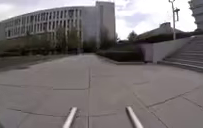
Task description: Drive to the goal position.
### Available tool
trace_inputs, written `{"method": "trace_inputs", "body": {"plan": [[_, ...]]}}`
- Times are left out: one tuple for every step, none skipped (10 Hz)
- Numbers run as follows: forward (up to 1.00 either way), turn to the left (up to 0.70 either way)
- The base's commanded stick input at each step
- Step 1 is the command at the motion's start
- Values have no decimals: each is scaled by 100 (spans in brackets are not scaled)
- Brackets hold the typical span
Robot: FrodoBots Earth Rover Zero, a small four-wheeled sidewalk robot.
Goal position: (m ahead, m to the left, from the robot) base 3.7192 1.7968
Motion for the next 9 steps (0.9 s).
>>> {"method": "trace_inputs", "body": {"plan": [[100, -27], [100, -13], [100, 0], [100, 0], [100, 0], [100, 0], [100, 0], [100, 0], [100, 0]]}}
